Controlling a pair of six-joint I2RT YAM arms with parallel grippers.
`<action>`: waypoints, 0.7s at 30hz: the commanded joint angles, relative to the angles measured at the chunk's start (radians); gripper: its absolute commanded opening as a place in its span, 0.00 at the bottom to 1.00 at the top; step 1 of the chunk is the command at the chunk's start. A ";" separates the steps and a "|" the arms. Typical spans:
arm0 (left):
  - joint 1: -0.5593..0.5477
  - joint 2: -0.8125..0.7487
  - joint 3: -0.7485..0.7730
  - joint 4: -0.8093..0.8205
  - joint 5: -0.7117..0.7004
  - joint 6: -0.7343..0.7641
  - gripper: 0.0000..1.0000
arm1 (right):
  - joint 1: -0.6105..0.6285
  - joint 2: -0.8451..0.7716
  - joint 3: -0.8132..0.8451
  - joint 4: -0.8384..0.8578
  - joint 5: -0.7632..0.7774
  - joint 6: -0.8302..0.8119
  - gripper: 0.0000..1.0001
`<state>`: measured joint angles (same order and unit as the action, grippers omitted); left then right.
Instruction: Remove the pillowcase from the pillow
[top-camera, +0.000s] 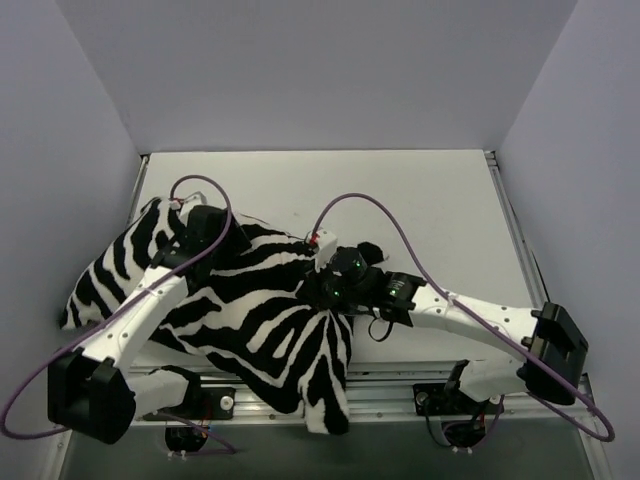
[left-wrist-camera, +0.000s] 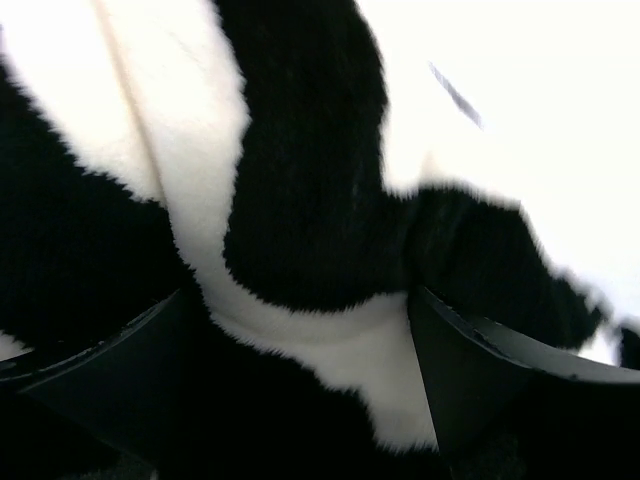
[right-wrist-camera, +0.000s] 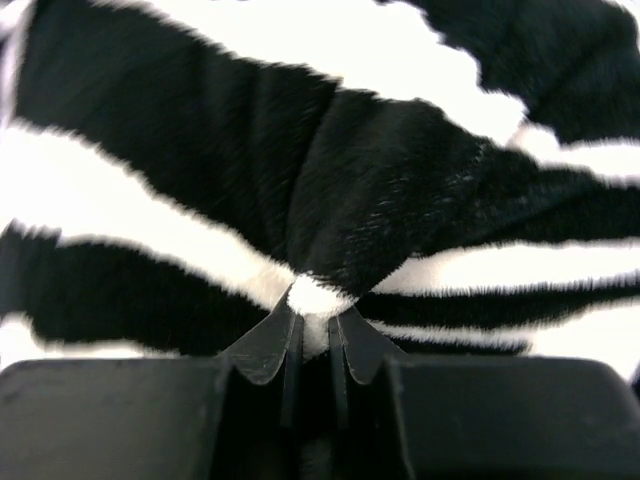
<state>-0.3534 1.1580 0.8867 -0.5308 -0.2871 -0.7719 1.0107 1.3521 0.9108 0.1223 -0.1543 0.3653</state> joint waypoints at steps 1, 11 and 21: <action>-0.035 0.239 0.032 0.320 0.314 -0.052 0.94 | 0.066 -0.103 -0.090 -0.076 0.019 0.105 0.00; -0.147 0.303 0.216 0.381 0.342 -0.037 0.94 | 0.114 -0.206 -0.122 -0.090 0.051 0.201 0.09; -0.052 -0.138 0.222 -0.145 0.040 0.089 0.94 | 0.019 -0.274 0.169 -0.291 0.205 0.060 1.00</action>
<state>-0.4629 1.0889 1.0828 -0.4282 -0.1593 -0.7437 1.0939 1.1275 0.9932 -0.1009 -0.0353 0.4915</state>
